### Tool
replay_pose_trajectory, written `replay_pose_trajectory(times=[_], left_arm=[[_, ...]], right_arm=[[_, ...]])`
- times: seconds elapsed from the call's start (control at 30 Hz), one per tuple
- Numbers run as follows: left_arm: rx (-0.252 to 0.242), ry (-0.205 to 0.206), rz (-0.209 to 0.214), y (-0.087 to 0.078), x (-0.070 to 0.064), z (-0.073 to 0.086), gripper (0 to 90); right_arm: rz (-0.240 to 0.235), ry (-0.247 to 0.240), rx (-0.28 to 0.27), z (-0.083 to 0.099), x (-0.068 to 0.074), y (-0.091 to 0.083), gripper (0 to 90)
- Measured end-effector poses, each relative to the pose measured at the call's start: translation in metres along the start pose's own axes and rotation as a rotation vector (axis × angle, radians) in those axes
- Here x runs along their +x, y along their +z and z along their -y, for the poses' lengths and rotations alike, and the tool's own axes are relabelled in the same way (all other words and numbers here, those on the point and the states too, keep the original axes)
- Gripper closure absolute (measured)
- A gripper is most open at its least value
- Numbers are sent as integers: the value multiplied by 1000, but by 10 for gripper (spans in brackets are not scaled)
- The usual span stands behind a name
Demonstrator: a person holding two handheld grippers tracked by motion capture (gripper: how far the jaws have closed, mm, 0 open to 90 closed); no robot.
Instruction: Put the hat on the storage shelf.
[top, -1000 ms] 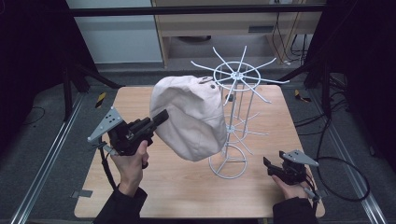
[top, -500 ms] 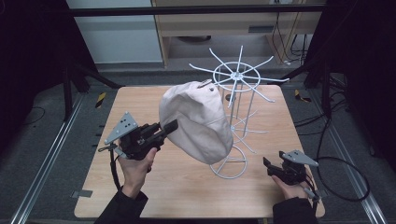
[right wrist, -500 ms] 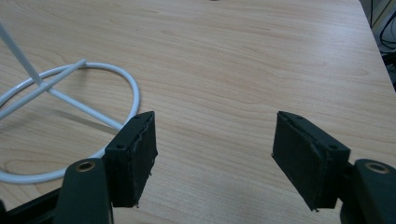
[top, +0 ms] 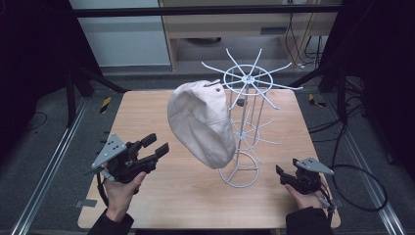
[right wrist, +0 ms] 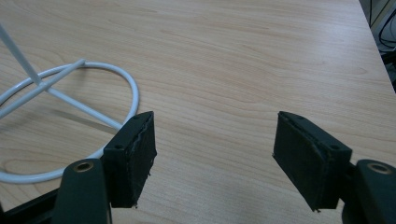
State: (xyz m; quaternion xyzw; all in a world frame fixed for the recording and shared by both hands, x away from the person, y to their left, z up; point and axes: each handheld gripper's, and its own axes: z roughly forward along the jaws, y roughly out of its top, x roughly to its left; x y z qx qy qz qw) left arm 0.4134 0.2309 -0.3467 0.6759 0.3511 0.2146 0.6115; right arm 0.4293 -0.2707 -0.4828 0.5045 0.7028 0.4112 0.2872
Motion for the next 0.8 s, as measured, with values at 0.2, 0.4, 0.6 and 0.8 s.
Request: replay_pose_trajectory(times=[0.2, 0.4, 0.6, 0.8], left_arm=[[91, 1, -117, -8, 26, 32, 357], [200, -46, -242, -13, 62, 73, 348], [311, -95, -297, -10, 92, 103, 310], [355, -77, -339, -11, 106, 115, 288]], right_arm=[[5, 3, 1, 0, 0, 0, 290], [7, 8, 6, 1, -1, 0, 272], [8, 13, 11, 1, -1, 1, 254], [8, 21, 19, 1, -3, 1, 242]])
